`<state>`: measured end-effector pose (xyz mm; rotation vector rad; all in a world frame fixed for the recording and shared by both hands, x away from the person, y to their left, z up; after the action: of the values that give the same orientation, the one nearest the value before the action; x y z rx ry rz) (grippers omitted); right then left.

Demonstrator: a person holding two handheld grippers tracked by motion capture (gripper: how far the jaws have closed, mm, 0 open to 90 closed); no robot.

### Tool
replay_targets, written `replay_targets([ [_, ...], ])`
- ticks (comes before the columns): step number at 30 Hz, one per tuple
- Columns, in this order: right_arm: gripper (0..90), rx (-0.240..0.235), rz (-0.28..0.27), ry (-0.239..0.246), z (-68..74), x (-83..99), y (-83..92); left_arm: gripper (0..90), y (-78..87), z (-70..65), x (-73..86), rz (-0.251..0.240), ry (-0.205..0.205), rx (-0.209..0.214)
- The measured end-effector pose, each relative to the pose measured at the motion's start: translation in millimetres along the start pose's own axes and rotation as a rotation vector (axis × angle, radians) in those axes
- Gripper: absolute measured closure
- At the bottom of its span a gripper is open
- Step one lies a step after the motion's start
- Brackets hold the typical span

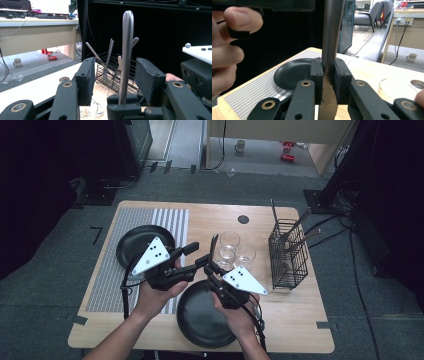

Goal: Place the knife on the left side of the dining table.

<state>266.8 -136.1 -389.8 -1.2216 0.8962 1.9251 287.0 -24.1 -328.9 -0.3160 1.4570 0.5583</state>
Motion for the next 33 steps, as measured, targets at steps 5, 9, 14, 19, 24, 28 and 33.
replay_targets([
  [5, 80.6, -0.014, 0.004, 0.011, 6.0, 1.6, -1.4, 52.3, -2.6, 0.4, -1.9, 0.008, 0.011, 0.004],
  [9, 80.6, -0.024, 0.014, 0.020, 9.7, 4.2, -3.5, 53.6, -4.3, -0.2, -4.6, 0.006, 0.012, 0.006],
  [14, 80.6, -0.032, 0.031, 0.027, 13.4, 8.8, -6.3, 57.9, -7.9, -1.5, -8.2, 0.008, 0.013, 0.009],
  [19, 80.7, -0.034, 0.046, 0.035, 14.4, 12.3, -8.7, 64.5, -8.8, -2.3, -11.8, 0.006, 0.011, 0.002],
  [24, 80.6, -0.032, 0.053, 0.033, 13.8, 15.4, -9.1, 74.3, -9.6, -1.6, -10.1, 0.018, 0.014, -0.006],
  [28, 80.6, -0.031, 0.056, 0.032, 12.7, 17.3, -9.4, 81.4, -9.7, -0.5, -7.7, 0.023, 0.017, -0.012],
  [33, 80.5, -0.029, 0.063, 0.039, 11.6, 20.1, -10.6, 82.2, -9.4, -0.7, -4.5, 0.028, 0.002, -0.028],
])
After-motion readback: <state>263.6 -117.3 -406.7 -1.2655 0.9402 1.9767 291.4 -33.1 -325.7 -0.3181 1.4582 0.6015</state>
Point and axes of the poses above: each handheld gripper's, and its own axes: y roughly backward along the jaws, x roughly out of its underside, z roughly to its left, the point moved 6 cm from there along -y, roughly forward along the jaws, and after that the axes turned 13 degrees about -y, right-handed, at the moved point
